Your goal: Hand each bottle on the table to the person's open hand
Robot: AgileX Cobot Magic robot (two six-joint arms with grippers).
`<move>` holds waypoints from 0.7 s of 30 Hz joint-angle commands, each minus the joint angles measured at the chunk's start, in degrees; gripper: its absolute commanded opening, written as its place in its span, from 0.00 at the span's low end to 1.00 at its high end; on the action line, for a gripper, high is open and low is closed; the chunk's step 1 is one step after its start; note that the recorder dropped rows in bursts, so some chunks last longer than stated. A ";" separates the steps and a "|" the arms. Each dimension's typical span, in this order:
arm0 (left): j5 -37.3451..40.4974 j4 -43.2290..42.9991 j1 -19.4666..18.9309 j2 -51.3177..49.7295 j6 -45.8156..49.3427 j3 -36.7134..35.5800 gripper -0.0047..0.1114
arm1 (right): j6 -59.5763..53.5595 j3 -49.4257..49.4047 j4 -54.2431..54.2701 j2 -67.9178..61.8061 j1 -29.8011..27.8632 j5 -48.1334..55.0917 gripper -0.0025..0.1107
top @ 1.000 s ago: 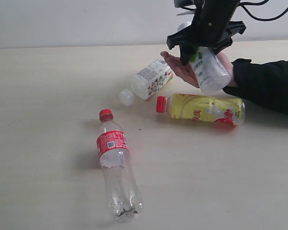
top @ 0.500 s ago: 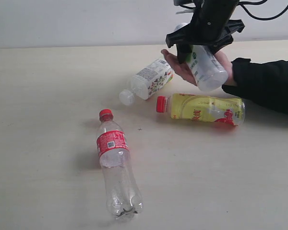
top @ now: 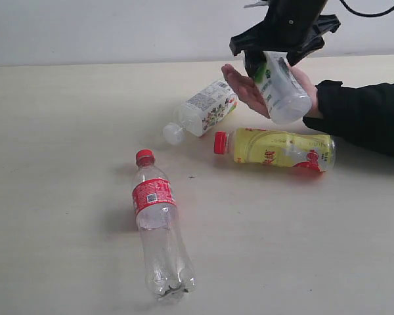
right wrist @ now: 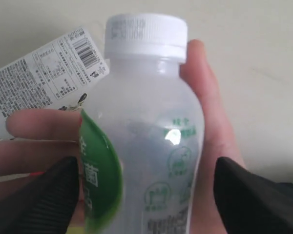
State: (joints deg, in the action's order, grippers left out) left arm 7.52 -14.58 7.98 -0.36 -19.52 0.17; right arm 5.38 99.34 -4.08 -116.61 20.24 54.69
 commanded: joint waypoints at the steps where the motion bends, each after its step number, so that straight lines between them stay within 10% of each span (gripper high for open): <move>1: -0.16 -0.05 -0.10 0.36 0.10 -0.17 0.04 | -0.13 0.54 -0.72 3.38 -0.25 -0.56 0.67; 7: -0.16 -0.05 -0.10 0.36 0.10 -0.17 0.04 | -0.13 0.41 -0.72 7.39 -0.25 1.25 0.61; 16: -0.16 -0.05 -0.10 0.36 0.10 -0.17 0.04 | 0.79 -13.35 -0.85 21.43 -0.25 -7.91 0.04; 21: -0.16 -0.05 -0.10 0.36 0.10 -0.17 0.04 | 1.02 -23.82 -0.85 32.03 -0.25 -11.86 0.02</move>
State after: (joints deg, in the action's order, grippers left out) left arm 7.52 -14.58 7.98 -0.36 -19.52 0.17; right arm 6.13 79.74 -4.34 -89.72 20.24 44.93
